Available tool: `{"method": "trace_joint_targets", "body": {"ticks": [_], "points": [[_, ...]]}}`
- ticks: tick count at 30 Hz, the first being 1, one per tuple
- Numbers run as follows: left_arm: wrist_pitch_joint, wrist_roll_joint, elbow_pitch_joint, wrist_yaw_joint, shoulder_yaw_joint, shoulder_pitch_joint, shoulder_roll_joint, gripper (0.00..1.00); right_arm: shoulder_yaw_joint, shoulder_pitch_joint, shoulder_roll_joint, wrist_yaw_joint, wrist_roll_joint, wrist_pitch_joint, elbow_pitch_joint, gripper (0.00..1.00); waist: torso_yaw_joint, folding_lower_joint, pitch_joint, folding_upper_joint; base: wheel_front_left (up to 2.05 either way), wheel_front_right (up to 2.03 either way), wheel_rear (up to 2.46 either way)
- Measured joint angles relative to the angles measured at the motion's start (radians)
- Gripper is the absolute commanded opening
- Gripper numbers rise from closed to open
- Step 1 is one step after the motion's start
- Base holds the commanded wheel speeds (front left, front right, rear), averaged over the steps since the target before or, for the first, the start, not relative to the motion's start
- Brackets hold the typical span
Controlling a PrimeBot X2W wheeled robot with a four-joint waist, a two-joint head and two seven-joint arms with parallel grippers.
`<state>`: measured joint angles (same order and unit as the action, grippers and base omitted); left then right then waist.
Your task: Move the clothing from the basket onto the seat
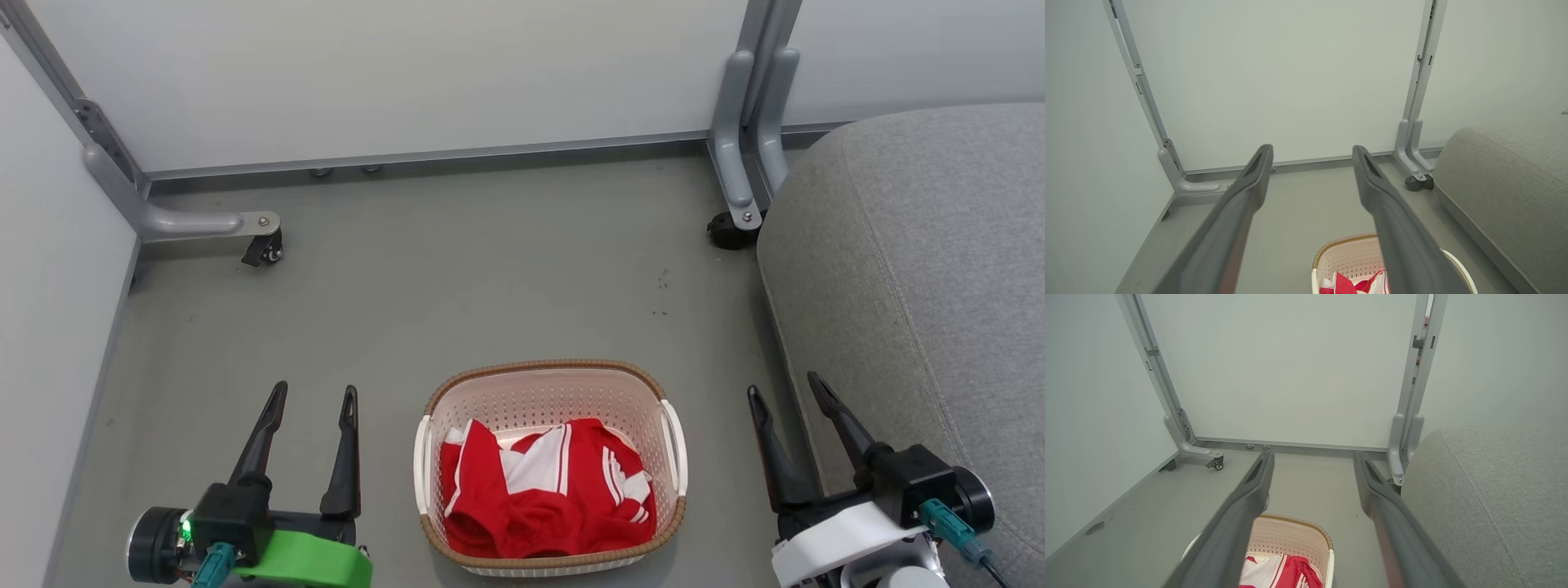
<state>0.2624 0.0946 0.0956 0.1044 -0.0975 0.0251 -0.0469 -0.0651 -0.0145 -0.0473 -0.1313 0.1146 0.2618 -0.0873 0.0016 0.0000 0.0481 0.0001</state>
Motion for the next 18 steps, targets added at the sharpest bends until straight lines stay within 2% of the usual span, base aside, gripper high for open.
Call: {"method": "trace_joint_targets", "body": {"ticks": [10, 18], "points": [[0.0, -0.009, 0.004, 0.003, -0.004, -0.011, 0.0, 1.0, 0.002, 0.007, 0.0, 0.0, 0.001, 0.0, 0.006, 1.0, -0.001, 0.0, 0.038, 0.0, 0.0, 0.0, 0.0], [0.002, -0.037, 0.014, 0.016, -0.034, -0.098, 0.0, 1.0, 0.016, 0.082, 0.0, 0.0, 0.0, 0.0, 0.031, 1.0, 0.004, 0.0, 0.134, 0.0, 0.0, 0.0, 0.0]]}}
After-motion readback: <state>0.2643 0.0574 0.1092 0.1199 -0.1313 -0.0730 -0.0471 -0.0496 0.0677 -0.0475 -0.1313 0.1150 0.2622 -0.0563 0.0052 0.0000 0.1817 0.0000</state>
